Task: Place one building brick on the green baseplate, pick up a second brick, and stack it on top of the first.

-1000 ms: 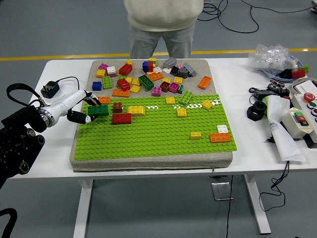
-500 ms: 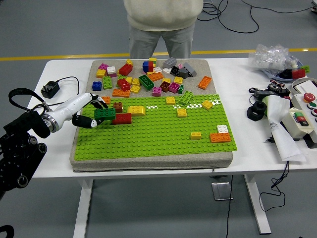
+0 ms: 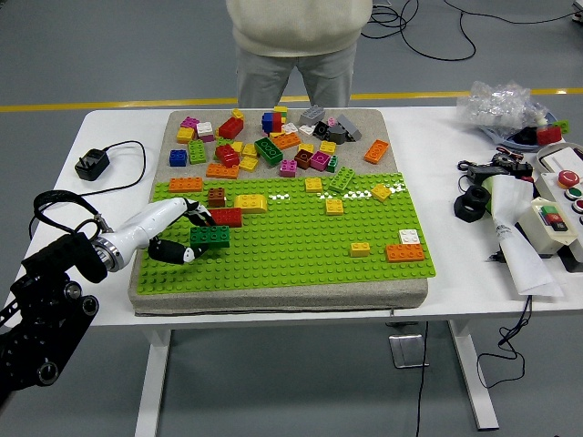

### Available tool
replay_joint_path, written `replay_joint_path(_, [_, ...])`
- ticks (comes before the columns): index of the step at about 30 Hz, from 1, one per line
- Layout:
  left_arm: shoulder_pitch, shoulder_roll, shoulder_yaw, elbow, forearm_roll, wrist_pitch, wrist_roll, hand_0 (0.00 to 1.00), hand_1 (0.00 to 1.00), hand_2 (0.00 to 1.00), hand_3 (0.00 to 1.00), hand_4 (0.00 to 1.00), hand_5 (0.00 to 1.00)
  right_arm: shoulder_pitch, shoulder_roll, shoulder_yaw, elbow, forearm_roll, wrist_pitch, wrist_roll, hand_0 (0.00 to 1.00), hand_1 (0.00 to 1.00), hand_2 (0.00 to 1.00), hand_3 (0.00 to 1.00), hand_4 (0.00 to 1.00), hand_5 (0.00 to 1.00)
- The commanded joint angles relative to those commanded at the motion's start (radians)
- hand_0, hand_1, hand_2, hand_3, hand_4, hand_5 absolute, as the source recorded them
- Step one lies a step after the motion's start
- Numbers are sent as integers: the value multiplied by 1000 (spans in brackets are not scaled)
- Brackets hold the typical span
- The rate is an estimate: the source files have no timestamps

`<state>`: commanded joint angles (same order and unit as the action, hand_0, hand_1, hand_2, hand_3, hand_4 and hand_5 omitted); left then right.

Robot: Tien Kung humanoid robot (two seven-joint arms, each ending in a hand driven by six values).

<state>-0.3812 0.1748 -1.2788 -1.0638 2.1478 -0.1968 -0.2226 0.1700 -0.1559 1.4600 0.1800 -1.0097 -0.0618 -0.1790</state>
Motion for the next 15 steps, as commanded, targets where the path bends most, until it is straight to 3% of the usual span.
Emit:
replay_joint_path(5, [6, -18, 6, 24, 4, 8, -2, 757, 665, 539, 532, 516, 2, 3, -1, -1, 0, 2, -3, -3, 791, 748, 788, 761, 923, 640])
replay_joint_path(15, [-7, -25, 8, 73, 9, 26, -18, 766, 675, 544, 536, 535, 2, 3, -1, -4, 0, 5, -3, -7, 791, 748, 788, 760, 922, 639])
